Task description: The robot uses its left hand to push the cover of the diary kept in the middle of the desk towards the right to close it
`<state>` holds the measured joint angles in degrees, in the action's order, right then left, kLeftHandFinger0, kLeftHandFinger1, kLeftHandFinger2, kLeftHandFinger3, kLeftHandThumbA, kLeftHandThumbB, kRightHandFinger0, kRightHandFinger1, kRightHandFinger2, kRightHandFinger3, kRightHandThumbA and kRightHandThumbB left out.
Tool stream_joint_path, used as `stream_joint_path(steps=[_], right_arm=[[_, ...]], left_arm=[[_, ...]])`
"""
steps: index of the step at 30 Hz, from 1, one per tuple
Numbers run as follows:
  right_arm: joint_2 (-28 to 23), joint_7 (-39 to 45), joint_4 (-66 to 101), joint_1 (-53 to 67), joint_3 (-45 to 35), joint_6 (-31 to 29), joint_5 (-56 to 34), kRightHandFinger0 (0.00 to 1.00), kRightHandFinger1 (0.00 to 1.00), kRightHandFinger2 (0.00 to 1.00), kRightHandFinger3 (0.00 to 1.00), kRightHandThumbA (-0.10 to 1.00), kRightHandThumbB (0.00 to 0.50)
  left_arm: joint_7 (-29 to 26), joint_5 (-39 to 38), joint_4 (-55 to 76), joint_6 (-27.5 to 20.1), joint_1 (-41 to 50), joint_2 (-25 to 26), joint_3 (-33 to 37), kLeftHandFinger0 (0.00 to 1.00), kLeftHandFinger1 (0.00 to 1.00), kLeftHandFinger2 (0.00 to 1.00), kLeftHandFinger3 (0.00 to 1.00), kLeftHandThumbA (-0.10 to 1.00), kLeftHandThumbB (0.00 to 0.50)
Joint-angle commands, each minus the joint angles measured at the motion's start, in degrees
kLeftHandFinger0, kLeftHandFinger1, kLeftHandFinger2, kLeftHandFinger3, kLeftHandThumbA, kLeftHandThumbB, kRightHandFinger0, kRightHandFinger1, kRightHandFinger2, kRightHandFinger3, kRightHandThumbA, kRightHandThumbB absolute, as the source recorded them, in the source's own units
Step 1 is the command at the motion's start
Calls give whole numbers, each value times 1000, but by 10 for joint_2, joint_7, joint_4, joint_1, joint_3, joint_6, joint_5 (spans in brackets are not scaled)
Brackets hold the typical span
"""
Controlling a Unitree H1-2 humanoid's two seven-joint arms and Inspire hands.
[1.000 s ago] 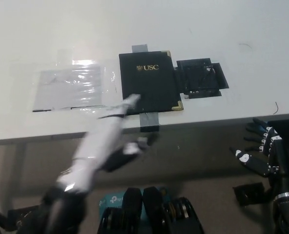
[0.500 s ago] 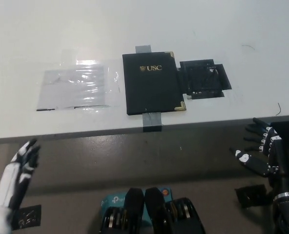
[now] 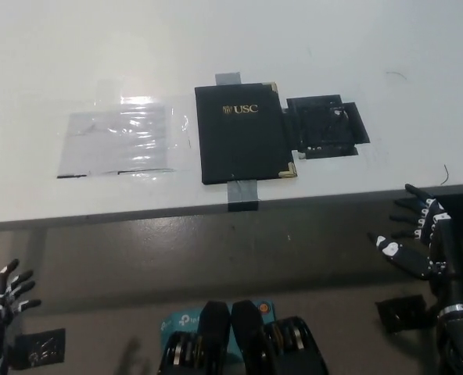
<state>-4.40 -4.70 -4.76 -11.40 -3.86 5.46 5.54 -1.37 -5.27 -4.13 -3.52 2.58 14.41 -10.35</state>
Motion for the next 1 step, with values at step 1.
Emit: stream_joint_path(steps=[1], right_arm=[[-2,-9,10,-19,-2,-19,5,424,615,727,850,893,98]], left_arm=[[18,-27,12,-34,-9,5,-13,713,837,831,903,1000,316]])
